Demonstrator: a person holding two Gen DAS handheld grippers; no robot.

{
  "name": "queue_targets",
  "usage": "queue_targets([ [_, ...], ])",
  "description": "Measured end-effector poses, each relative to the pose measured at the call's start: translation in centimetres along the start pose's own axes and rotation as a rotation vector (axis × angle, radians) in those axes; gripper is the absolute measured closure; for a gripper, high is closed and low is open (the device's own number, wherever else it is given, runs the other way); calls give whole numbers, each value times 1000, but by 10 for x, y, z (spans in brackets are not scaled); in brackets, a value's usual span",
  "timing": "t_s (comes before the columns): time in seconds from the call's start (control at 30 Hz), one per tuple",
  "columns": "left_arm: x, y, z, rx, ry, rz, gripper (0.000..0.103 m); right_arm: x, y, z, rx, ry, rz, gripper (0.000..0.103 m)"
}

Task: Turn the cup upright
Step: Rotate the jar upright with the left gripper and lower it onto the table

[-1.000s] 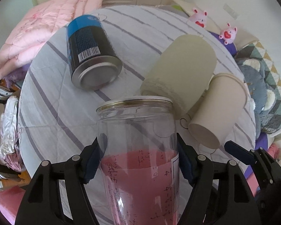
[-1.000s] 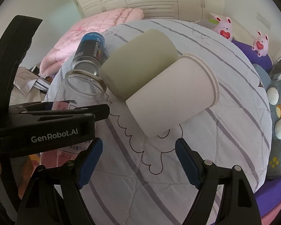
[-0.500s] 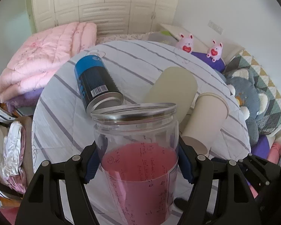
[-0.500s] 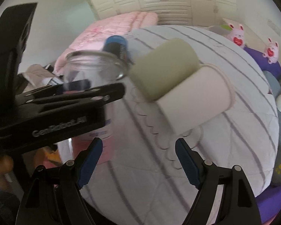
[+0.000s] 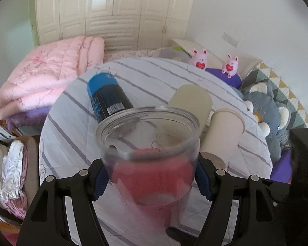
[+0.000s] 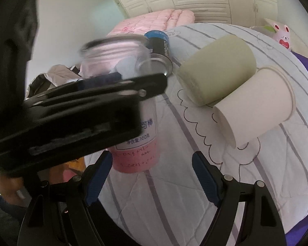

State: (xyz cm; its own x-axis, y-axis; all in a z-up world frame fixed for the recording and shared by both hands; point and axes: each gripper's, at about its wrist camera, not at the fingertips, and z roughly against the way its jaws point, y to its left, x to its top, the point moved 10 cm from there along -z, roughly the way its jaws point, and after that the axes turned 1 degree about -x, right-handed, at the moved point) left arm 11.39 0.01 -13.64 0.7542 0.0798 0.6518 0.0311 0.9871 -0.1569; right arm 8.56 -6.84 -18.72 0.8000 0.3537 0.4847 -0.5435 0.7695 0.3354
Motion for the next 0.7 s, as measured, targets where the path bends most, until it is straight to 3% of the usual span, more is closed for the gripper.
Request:
queue_targets([
  [0.17, -2, -1, 3, 3, -10, -19, 31, 6, -8, -13, -40, -8, -9, 22],
  [0.7, -5, -9, 1, 32, -7, -70, 32, 11, -15, -27, -38, -29, -34, 22],
])
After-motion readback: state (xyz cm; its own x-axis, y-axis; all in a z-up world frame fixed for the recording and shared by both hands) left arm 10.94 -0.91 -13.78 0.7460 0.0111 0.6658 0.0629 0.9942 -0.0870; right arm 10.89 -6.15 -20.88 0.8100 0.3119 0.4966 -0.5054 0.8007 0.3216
